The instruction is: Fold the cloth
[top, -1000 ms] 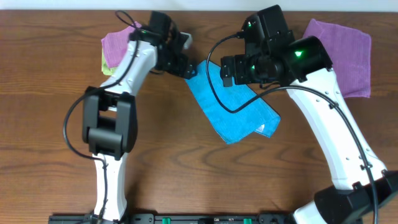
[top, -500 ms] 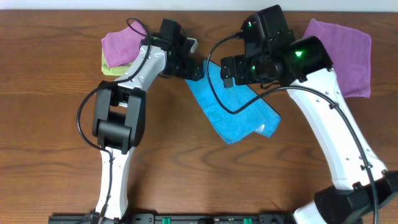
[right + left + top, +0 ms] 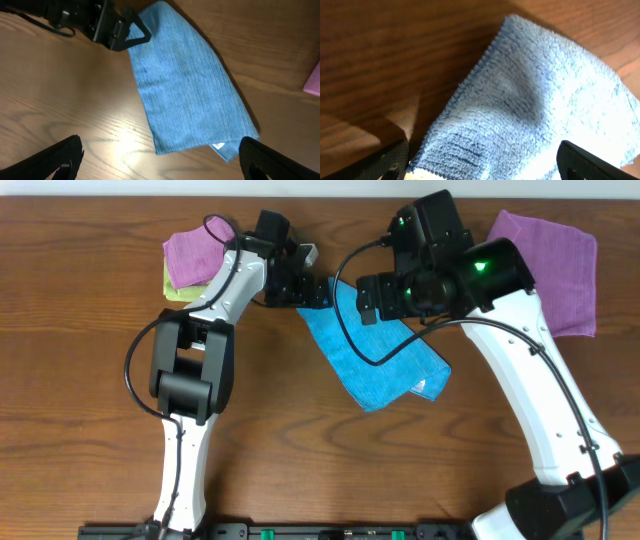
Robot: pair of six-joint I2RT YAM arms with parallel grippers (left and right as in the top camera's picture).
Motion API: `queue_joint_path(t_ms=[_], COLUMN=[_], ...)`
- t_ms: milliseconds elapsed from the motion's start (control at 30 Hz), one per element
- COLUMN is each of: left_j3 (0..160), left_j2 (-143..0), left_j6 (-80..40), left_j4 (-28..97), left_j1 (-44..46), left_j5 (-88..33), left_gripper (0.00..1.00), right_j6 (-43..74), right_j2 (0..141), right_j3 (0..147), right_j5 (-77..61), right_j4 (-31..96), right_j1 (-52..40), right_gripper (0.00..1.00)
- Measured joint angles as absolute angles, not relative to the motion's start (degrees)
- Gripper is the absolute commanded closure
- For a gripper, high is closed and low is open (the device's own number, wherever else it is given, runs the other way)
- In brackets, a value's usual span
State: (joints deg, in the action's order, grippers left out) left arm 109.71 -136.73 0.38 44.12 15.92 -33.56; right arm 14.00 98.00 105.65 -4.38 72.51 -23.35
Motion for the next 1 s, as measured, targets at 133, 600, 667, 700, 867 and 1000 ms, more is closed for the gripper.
queue_joint_path(t_ms=[133,600,667,700,867,1000], left_j3=[109.8,109.6,109.6,109.6,109.5,109.5], left_j2=[-136.7,-137.7,-137.7,-137.7,-138.0,-138.0], left_j6=[1.3,3.6,3.7,3.7,4.1,4.4], left_j4=[45.3,46.7,46.7,46.7,46.8,47.0], left_j1=[15.9,15.9,16.0,16.0,15.9,16.1], left_j5=[-34.1,-32.2,-31.9,-31.6,-29.4,-28.1], left_gripper=[0.05,0.60,0.63,0.73,0.94,0.94], right_j6=[14.0,14.0,14.0,14.0,14.0,14.1], right_j2=[98.0,98.0,98.0,98.0,98.0,98.0], right_j3=[105.6,105.6,105.6,105.6,105.6,105.6], right_j5=[-4.0,-3.6,-3.6,-3.6,-3.5,-3.4], right_j4=[73.1,73.3,73.3,73.3,73.6,76.6], right_j1=[-23.4,-23.4,-23.4,-23.4,-23.4,-23.4], right_gripper=[0.01,0.01,0.01,0.01,0.01,0.01])
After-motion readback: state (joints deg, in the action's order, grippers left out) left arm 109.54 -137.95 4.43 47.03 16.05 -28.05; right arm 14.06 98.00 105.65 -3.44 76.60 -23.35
